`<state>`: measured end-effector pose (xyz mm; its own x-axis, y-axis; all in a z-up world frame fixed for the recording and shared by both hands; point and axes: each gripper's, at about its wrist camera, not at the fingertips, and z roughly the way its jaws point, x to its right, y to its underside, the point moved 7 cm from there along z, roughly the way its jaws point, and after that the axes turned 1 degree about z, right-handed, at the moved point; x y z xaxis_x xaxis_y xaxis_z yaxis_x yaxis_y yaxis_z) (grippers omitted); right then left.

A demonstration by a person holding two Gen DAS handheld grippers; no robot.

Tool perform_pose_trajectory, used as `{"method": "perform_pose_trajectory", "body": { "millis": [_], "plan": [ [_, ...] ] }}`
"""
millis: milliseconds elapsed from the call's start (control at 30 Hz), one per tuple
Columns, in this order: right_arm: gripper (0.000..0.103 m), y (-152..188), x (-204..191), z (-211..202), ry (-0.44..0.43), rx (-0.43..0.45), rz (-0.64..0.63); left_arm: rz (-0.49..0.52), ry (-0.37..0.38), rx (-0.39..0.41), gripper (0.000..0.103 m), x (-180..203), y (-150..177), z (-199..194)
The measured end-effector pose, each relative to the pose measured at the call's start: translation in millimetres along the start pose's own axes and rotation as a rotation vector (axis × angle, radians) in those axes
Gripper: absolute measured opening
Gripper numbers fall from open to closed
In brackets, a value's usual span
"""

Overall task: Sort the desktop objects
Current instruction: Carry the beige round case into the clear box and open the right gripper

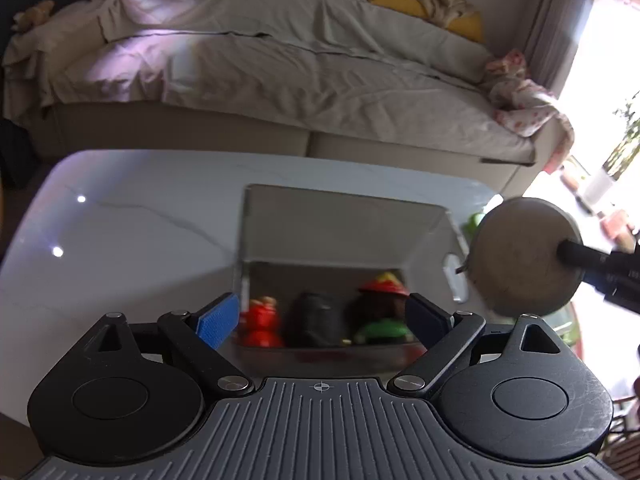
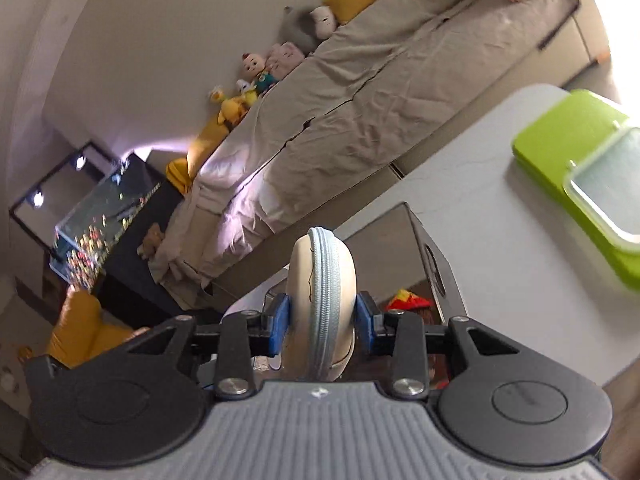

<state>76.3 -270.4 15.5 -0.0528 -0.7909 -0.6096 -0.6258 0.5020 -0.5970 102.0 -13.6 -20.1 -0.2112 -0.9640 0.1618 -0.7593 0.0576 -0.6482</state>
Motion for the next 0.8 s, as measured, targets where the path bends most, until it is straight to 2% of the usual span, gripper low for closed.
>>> {"method": "perform_pose_trajectory", "body": {
  "millis": [100,200,400,567,633,800],
  "plan": [
    [0.039,-12.8,-45.8,47.6,0.086,-0.084,-0.174,-0.017,-0.066,-0.038,0.094,-38.7,2.3,7.0],
    [0.039,-7.0,-74.1,107.6,0.133,-0.205,-0.245,-0.121,-0.041,-0.093,0.095,-79.7,19.4,19.9],
    [0.039,52.0,-93.1,198.4,0.217,-0.381,-0.271,-0.285,0.012,-0.18,0.096,-143.5,57.5,52.4],
    [0.039,82.5,-83.5,246.7,0.237,-0.423,-0.294,-0.31,0.034,-0.206,0.096,-160.4,66.1,70.0],
    [0.039,85.7,-77.2,257.3,0.232,-0.429,-0.283,-0.309,0.036,-0.208,0.097,-165.0,69.5,74.7],
    [0.039,95.5,-72.3,276.2,0.233,-0.456,-0.374,-0.337,0.071,-0.237,0.097,-167.1,75.6,88.2]
  ]
}}
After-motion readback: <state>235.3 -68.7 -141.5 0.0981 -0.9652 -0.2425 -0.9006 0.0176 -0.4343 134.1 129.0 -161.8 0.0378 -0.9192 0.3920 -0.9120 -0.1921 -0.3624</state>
